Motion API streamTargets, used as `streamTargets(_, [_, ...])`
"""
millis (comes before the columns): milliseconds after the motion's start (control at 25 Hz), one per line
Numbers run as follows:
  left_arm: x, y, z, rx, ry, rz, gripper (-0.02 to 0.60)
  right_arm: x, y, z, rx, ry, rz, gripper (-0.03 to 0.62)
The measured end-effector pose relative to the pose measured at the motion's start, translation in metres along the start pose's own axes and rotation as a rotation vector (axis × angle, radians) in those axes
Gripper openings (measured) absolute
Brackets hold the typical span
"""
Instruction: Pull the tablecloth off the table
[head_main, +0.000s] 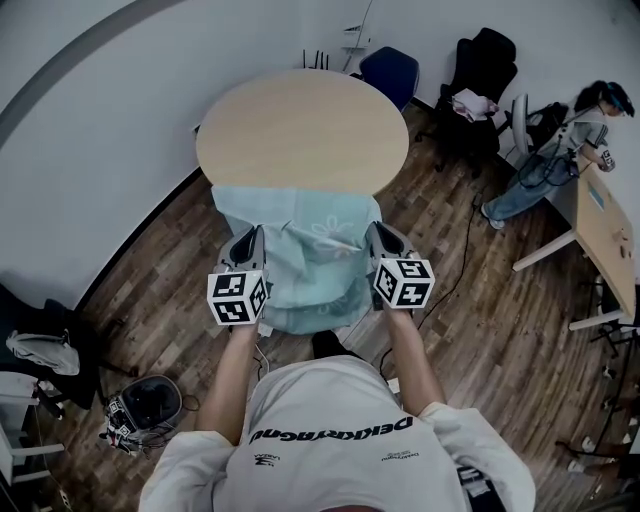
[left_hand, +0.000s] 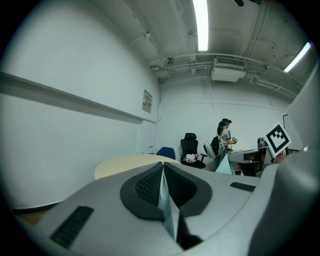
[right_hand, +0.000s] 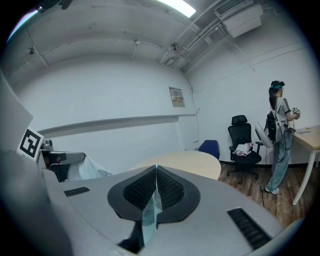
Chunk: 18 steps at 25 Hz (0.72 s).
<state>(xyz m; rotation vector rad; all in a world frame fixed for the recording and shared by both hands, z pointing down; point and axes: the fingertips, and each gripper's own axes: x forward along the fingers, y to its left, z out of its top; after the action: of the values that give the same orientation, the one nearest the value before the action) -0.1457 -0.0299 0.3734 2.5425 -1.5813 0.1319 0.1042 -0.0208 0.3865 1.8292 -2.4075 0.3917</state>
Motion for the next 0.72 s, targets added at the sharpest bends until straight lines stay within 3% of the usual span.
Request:
streamTargets(360, [-0.034,-0.020,0.013,-0.011,-0.040,-0.013,0.017,-0.031,0.012,0.010,-0.021,-0.054,-0.003,0.032])
streamTargets(720, [-0.058,-0.025,0.002,0.010,-0.034,0.004,0.017,-0.050,0.017,0.003,-0.040,-0.063,-0.017,0.032])
